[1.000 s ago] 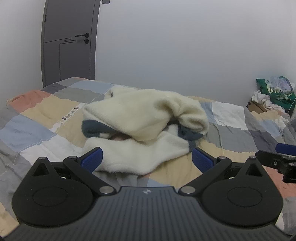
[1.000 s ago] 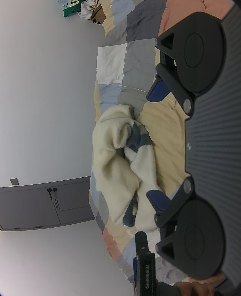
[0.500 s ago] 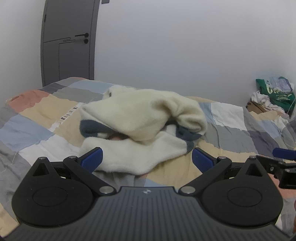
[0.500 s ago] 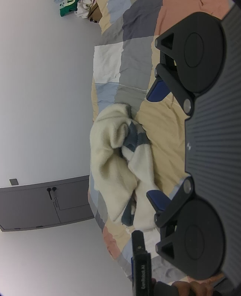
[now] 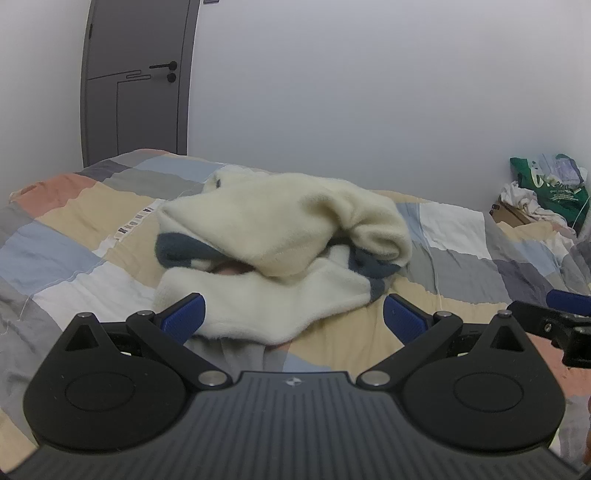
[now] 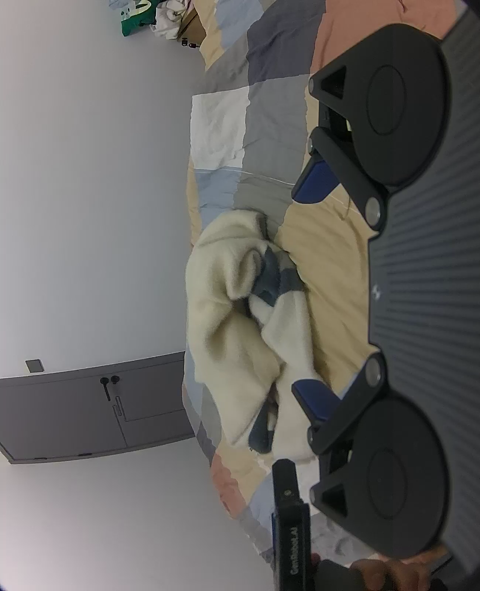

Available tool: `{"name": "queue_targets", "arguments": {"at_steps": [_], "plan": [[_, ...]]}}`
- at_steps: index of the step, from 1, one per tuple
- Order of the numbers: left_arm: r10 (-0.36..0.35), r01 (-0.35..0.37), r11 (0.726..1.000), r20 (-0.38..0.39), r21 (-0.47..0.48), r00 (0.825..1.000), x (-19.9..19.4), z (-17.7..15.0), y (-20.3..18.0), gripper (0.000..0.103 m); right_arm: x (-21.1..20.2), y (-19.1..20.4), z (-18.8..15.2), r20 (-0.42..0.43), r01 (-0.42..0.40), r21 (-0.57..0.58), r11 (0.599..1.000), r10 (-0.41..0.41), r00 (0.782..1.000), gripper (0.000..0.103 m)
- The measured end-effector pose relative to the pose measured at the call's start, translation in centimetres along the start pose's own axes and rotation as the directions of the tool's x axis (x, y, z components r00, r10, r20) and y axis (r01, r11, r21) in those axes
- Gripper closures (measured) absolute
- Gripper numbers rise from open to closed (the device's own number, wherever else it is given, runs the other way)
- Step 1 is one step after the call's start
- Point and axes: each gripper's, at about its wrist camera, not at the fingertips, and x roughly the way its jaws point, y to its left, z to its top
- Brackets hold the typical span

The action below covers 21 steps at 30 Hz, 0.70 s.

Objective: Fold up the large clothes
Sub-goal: 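Move both grippers toward the crumpled cream striped sweater on the bed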

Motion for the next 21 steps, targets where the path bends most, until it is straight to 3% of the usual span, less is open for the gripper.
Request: {"name": "queue_targets", "arguments": {"at_steps": [21], "plan": [[-0.008,0.008,1.0,0.002,-0.005,1.0,1.2,-1.1,-1.1,0.0,-0.4,-0.3,-0.2,0.032,0.016,-0.004,1.0,-0.015,0.999,0.0]]}}
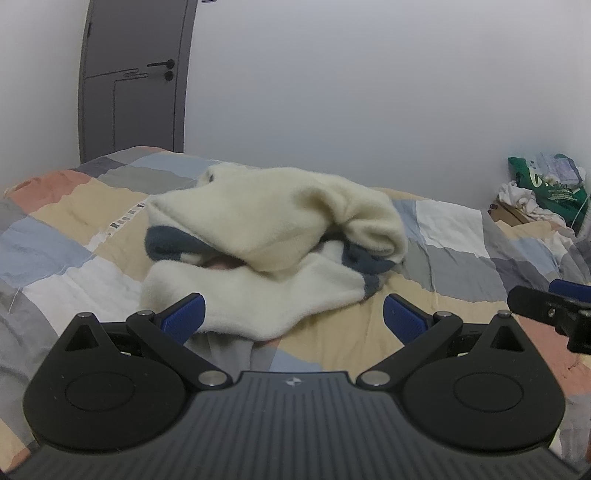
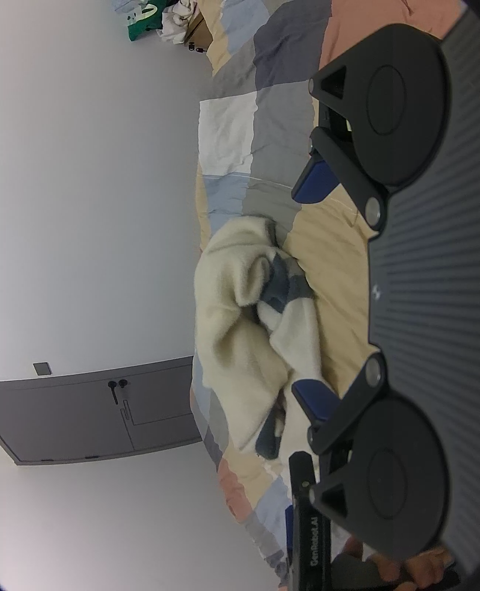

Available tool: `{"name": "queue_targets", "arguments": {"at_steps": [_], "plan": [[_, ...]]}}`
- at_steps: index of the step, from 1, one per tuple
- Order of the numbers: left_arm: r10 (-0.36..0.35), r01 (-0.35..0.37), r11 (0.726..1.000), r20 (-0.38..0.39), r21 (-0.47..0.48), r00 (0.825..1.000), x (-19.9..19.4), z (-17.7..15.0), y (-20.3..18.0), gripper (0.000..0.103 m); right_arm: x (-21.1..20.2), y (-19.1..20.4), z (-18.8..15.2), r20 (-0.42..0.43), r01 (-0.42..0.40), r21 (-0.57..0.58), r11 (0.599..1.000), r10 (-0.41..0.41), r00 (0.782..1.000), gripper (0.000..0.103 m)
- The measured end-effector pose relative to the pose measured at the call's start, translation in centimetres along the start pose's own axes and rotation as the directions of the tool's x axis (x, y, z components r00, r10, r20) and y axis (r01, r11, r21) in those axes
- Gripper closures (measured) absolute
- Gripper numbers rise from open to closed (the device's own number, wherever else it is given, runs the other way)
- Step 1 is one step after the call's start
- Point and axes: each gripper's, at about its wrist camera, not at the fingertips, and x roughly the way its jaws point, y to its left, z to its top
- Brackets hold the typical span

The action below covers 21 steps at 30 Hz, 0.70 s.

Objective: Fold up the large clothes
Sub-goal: 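Move both grippers toward the crumpled cream striped sweater on the bed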

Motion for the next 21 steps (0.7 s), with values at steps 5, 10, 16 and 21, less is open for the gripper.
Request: {"name": "queue_targets", "arguments": {"at_steps": [5,10,16,21], "plan": [[-0.03,0.029,0.999,-0.023,-0.038,0.999,-0.1,0.2,0.4,0.0,-0.3,0.3,0.3,-0.002,0.0,0.002,1.0,0.0,1.0,0.0],[-0.032,0.031,0.999,-0.008,-0.044,0.999,-0.9,0.2,0.6,0.0,-1.3,1.1,0.9,0.017,-0.001,0.007,1.0,0.001,1.0,0.0],[-0.028,0.028,1.0,0.013,0.003,1.0,-2.2,0.4,0.1,0.0,-1.9,2.2,1.2,0.022,0.013,0.007,1.0,-0.013,1.0,0.0],[-0.067,0.067,0.998,0.013,-0.002,0.998,-3.1,0.5,0.0,0.0,-2.3,2.5,1.3,0.02,0.066,0.047,0.997,-0.067,0.998,0.0]]}}
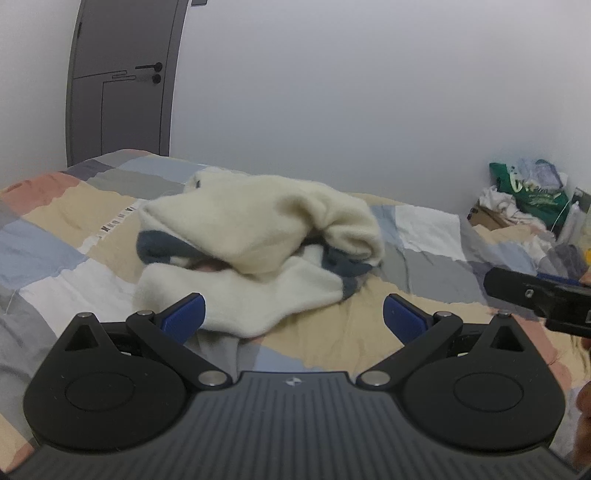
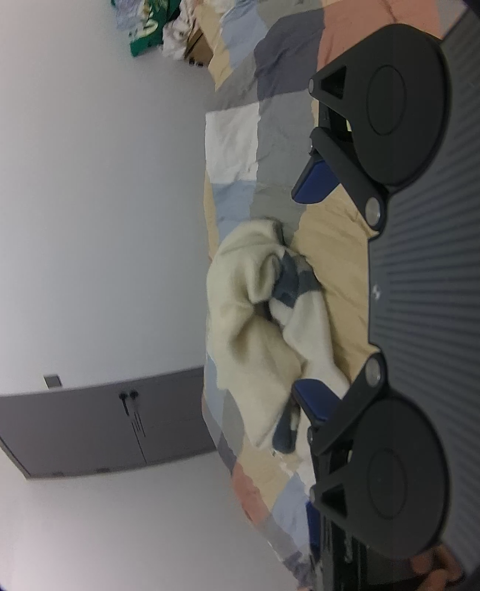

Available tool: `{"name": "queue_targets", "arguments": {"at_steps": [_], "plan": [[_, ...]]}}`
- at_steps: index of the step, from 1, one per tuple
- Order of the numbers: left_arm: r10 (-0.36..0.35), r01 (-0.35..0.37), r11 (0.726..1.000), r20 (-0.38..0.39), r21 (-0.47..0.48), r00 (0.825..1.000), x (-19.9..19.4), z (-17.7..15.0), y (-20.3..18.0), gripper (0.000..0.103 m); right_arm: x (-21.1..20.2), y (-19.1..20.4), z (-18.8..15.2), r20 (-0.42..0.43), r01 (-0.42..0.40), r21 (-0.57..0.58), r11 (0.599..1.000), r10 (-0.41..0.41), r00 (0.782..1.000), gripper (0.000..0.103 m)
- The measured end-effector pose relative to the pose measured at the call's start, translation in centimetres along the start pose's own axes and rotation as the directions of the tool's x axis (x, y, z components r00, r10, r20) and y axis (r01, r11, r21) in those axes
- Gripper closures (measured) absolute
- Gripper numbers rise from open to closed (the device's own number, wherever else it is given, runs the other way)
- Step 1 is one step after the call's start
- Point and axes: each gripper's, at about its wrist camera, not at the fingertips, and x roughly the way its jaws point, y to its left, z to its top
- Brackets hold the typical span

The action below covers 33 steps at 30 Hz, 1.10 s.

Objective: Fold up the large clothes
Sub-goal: 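Move both grippers toward the crumpled cream striped sweater on the bed, then grasp the sweater edge with the left gripper while the right gripper grasps another edge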

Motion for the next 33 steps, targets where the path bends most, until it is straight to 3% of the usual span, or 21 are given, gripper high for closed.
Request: {"name": "queue_targets", "arguments": {"at_steps": [5,17,23,29,33], "plan": [[0.02,-0.019,1.0,0.026,-0.023,0.999,-0.9,0.1,0.6,0.0,-0.3,-0.1,-0.4,-0.012,0.025,0.017,1.0,-0.025,1.0,0.0],[-0.017,0.019,0.999,0.039,-0.041,0.999,-1.4,0.4,1.8,0.0,0.1,0.0,-0.6,-0.028,-0.066,0.111,0.992,0.069,0.997,0.002],[-0.041,0.043,0.997,0.029,-0.068,0.999,0.5,1.4,3.1,0.0,1.3,0.1,-0.1,-0.029,-0.09,0.119,0.989,0.094,0.995,0.002],[-0.02,0.021,0.999,0.029,-0.047,0.999,3.4,3.5,4.1,0.0,4.1,-0.4,1.0,-0.048,-0.107,0.157,0.982,0.115,0.992,0.002],[-0.009,0.009,0.996,-0.002,-0.091,1.0,6.2,4.6,5.6,0.0,6.5,-0.7,2.1,-0.034,-0.106,0.159,0.982,0.112,0.993,0.002]]}}
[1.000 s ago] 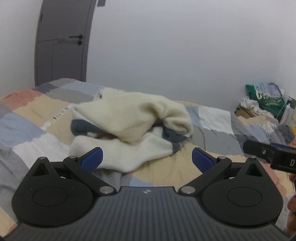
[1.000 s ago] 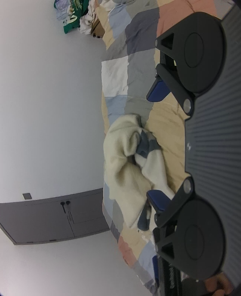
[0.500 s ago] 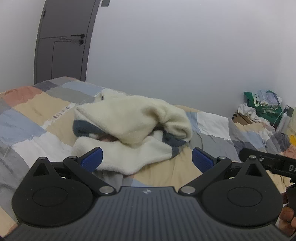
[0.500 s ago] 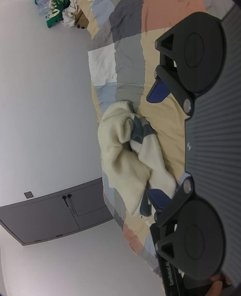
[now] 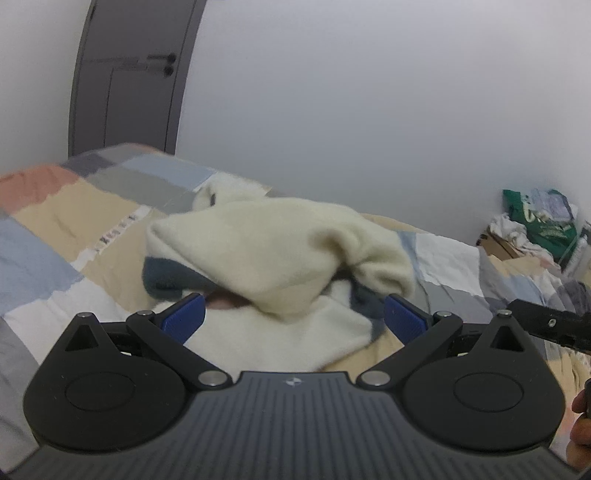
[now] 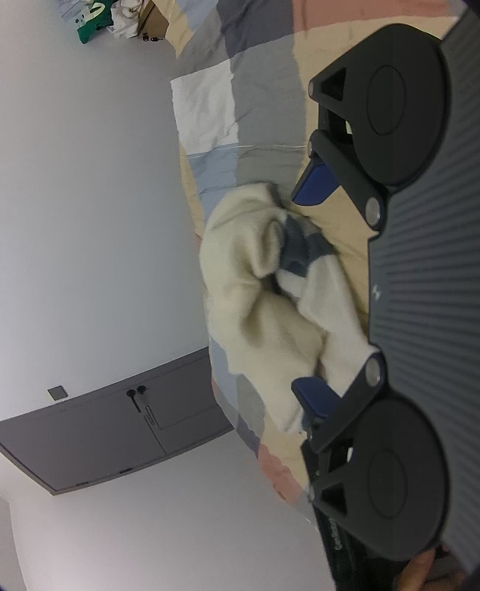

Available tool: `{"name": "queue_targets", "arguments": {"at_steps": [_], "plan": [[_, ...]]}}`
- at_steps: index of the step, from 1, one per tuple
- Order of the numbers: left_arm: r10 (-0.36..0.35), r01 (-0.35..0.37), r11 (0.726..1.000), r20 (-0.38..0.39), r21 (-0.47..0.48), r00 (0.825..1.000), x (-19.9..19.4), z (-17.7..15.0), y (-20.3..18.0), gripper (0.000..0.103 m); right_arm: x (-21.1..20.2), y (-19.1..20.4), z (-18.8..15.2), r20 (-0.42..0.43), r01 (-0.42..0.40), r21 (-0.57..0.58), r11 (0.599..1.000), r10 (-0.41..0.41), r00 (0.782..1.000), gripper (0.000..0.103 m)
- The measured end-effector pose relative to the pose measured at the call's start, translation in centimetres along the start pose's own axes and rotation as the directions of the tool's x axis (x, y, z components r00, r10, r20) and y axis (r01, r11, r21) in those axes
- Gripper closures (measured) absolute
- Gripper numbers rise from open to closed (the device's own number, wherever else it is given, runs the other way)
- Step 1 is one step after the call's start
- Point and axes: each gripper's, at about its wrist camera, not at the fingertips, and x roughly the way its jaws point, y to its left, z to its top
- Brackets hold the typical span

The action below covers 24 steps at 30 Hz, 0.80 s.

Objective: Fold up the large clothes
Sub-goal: 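Grasp the sweater edge with the left gripper while the right gripper grasps another edge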

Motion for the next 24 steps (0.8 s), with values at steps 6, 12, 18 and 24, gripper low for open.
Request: {"name": "queue_targets", "arguments": {"at_steps": [6,12,18,24], "plan": [[0.061,-0.066,0.996,-0.082,-0.06,0.995,5.5,1.8,3.0,0.0,5.4,-1.0,1.6,-0.024,0.001,0.008,1.0,-0.001,1.0,0.002],[0.149,-0.169,0.973,-0.13,-0.159,0.98,10.8,3.0,6.8,0.0,11.1,-2.5,1.9,-0.065,0.064,-0.058,0.996,-0.068,0.996,0.002],[0.033,-0.081,0.97,-0.204,-0.231,0.978,17.2,3.0,9.5,0.001,16.7,-4.0,0.9,-0.098,0.108,-0.146,0.983,-0.123,0.988,0.002],[-0.011,-0.057,0.939,-0.196,-0.339,0.98,21.5,2.2,11.9,0.001,22.3,-5.2,-0.9,-0.07,0.143,-0.241,0.96,-0.164,0.984,0.002]]}}
